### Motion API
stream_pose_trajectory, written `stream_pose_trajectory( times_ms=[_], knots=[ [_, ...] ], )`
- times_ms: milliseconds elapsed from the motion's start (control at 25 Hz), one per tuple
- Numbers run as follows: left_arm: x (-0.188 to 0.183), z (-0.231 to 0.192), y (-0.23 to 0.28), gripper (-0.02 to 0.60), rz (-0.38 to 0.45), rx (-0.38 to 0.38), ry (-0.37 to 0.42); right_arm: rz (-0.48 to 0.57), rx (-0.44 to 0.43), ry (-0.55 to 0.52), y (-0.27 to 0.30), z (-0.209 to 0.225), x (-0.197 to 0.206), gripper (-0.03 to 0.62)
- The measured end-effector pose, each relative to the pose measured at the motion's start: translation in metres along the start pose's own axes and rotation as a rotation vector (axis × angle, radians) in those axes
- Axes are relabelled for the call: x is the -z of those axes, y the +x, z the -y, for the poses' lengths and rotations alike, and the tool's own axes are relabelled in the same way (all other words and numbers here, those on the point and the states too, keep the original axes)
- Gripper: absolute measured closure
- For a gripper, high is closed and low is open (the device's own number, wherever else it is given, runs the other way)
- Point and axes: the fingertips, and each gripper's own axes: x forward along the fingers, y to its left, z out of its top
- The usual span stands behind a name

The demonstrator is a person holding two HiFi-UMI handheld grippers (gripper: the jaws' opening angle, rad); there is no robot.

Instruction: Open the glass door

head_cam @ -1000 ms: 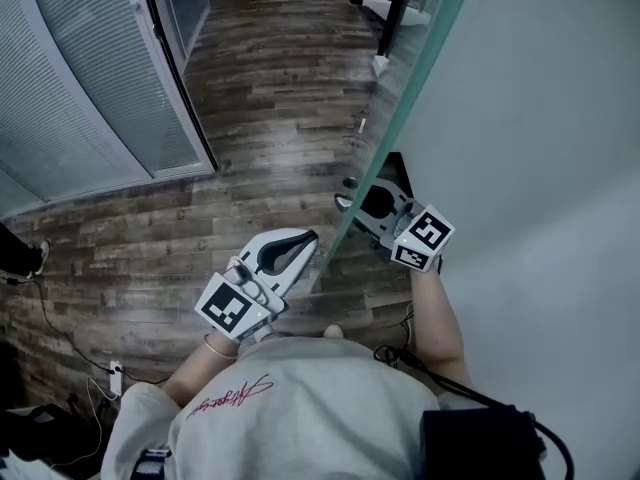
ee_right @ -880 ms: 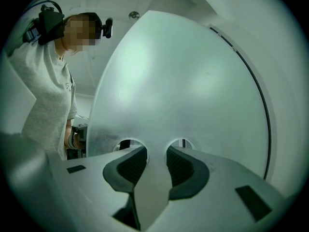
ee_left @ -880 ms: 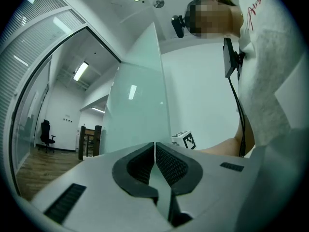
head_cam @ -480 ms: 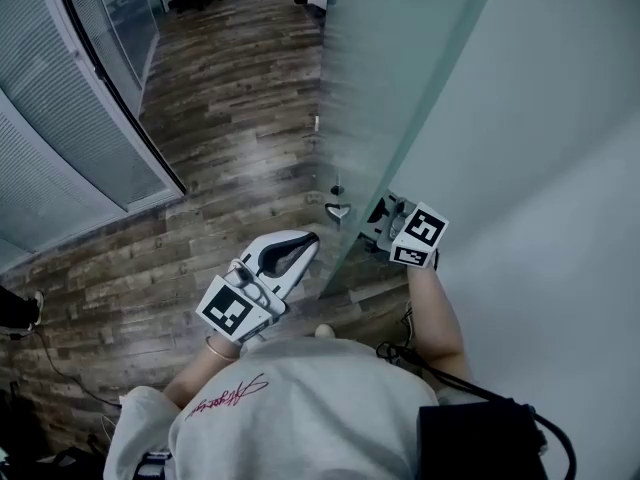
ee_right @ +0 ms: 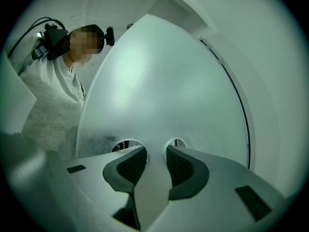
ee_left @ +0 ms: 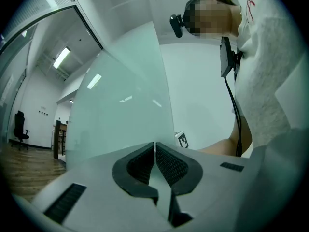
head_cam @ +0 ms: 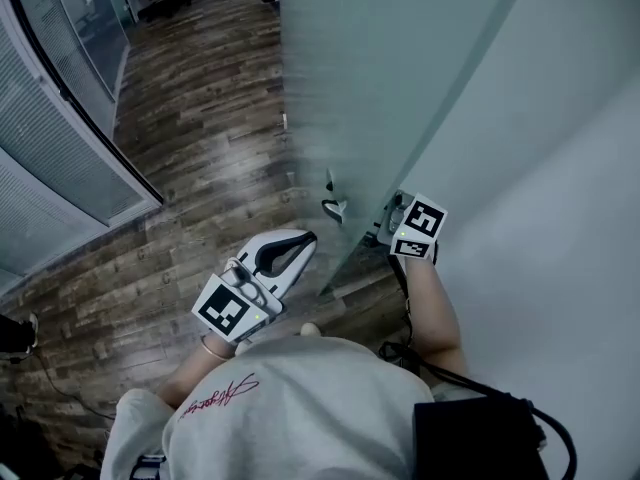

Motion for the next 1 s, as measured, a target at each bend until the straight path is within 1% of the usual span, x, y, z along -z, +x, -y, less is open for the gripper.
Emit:
stream_pose_trajectory(
  times_ms=[240,400,600,800,1000],
  knots=[
    [0.007,0.007,0.023,0.557,-0.02,-0.008,-0.011,-0.001,-0.028,0.007,-0.036,0.017,-0.004,0.462],
    [0.008,0.011,0.03,0.557,-0.032,0.001,-0.011,-0.013,-0.041,0.011,-0.052,0.025,-0.009,0.462],
    [0.01,0.018,0.032,0.558,-0.048,0.021,-0.017,-0.025,-0.058,0.008,-0.066,0.03,-0.012,0.463],
    [0.011,0.026,0.048,0.557,-0.06,0.048,-0.025,-0.025,-0.082,0.021,-0.09,0.042,-0.016,0.462],
    [0.005,0.037,0.065,0.557,-0.051,0.09,-0.014,-0.04,-0.079,0.011,-0.108,0.049,-0.019,0.455]
  ],
)
